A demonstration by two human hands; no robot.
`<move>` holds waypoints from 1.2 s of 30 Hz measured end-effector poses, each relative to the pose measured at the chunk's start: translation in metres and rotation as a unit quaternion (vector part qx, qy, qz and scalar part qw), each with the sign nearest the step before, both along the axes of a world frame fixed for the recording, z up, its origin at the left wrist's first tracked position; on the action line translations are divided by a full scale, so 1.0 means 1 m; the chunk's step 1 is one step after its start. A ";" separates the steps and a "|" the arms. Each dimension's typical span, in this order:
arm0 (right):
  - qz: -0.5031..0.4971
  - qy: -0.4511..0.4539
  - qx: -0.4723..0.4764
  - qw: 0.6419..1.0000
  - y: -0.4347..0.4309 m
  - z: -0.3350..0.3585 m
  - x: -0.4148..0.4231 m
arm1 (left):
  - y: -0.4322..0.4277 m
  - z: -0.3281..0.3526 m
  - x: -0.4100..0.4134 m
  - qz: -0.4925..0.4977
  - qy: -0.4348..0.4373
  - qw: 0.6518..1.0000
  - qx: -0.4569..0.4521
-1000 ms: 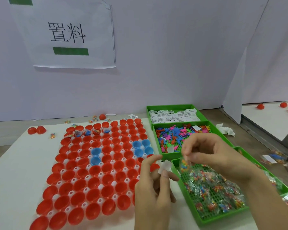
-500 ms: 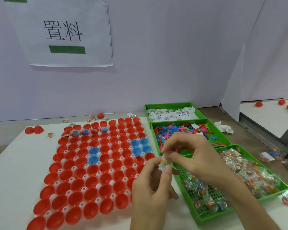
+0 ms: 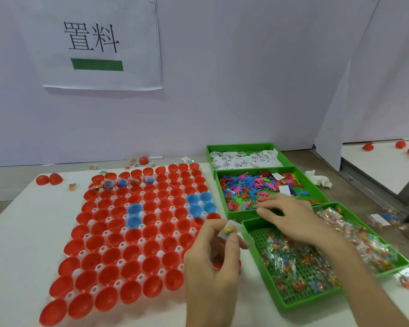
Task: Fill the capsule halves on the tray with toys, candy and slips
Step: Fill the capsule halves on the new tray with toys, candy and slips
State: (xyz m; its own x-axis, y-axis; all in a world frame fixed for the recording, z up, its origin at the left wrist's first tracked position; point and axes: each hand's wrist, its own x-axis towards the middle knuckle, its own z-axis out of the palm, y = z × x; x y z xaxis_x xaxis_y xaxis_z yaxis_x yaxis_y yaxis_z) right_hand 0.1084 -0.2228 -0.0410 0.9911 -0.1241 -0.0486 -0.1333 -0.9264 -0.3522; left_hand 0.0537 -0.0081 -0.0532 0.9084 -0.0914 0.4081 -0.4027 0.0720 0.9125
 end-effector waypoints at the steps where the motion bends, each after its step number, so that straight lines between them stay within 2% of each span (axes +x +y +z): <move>1: -0.002 -0.001 -0.004 1.000 0.001 -0.003 0.001 | 0.000 0.000 -0.001 0.002 -0.005 1.000 0.007; 5: -0.024 -0.029 0.044 0.998 0.003 -0.007 0.006 | -0.002 0.000 -0.004 0.001 -0.017 0.999 0.028; 8: -0.053 -0.114 0.083 0.989 0.003 -0.006 0.006 | -0.002 0.000 -0.004 -0.003 -0.018 0.999 0.036; 11: -0.088 -0.220 0.135 0.962 0.004 0.000 0.003 | -0.002 -0.002 -0.002 -0.010 -0.007 0.999 0.032; 14: -0.090 -0.280 0.212 0.932 0.007 0.006 -0.001 | -0.002 -0.004 0.000 -0.023 0.012 1.000 0.010; 16: -0.063 -0.287 0.310 0.904 0.012 0.011 -0.004 | -0.002 -0.003 0.002 -0.041 0.026 0.999 -0.015; 19: 0.006 -0.241 0.465 0.852 0.026 0.023 -0.011 | 0.000 -0.001 0.005 -0.063 0.030 0.997 -0.042; 22: 0.069 -0.208 0.539 0.813 0.041 0.032 -0.017 | 0.001 0.000 0.006 -0.085 0.035 0.994 -0.064; 26: 0.105 -0.197 0.524 0.822 0.055 0.036 -0.022 | 0.001 0.000 0.006 -0.098 0.032 0.992 -0.076; 30: 0.092 -0.182 0.542 0.815 0.064 0.037 -0.025 | 0.001 -0.002 0.006 -0.099 0.024 0.992 -0.072; 36: 0.146 -0.106 0.491 0.852 0.066 0.044 -0.032 | 0.004 -0.004 0.010 -0.101 0.030 0.992 -0.069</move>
State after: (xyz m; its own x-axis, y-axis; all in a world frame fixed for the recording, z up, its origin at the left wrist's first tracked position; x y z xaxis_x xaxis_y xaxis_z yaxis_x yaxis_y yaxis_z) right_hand 0.0762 -0.1570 0.0027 0.9722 0.1258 0.1974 0.2158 -0.1541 -0.9642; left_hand 0.0637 -0.0045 -0.0576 0.9001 -0.2202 0.3759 -0.3134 0.2720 0.9098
